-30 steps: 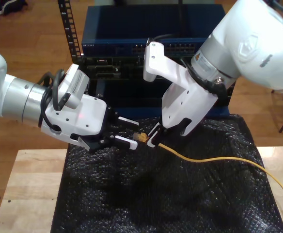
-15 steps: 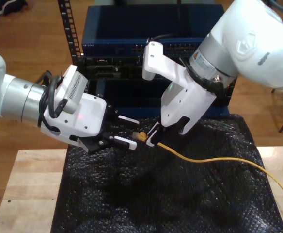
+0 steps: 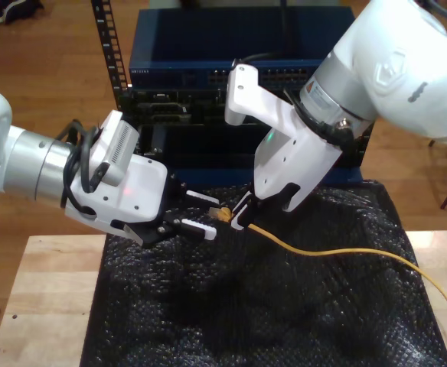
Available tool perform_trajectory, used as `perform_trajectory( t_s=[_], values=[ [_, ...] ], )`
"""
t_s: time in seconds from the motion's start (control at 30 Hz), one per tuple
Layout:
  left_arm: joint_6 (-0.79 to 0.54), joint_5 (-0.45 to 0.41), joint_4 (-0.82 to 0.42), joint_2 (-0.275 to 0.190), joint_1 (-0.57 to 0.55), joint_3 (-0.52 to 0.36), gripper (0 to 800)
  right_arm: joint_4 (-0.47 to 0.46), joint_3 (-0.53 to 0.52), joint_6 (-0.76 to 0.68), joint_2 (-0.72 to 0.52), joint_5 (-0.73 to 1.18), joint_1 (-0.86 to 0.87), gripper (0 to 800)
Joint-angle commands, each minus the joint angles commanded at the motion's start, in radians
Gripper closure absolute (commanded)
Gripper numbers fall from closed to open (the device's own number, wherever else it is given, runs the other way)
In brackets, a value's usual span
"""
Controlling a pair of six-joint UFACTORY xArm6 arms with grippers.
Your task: Grab the cable and plug it in
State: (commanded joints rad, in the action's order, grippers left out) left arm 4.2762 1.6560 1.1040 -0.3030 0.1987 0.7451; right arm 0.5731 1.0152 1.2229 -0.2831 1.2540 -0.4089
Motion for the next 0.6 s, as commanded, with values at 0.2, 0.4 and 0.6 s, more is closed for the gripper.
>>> perform_trajectory(
  t_s=[0.2,0.4,0.6],
  values=[
    [0.003,-0.002,0.0,0.0,0.002,0.0,486,0.0,0.0,0.0,0.0,0.0,0.0,793],
    [0.005,-0.003,0.0,0.0,0.002,0.0,586,0.0,0.0,0.0,0.0,0.0,0.0,794],
    [0.005,-0.015,0.002,0.0,0.002,-0.002,586,0.017,0.0,0.002,0.002,0.003,0.0,794]
  ],
)
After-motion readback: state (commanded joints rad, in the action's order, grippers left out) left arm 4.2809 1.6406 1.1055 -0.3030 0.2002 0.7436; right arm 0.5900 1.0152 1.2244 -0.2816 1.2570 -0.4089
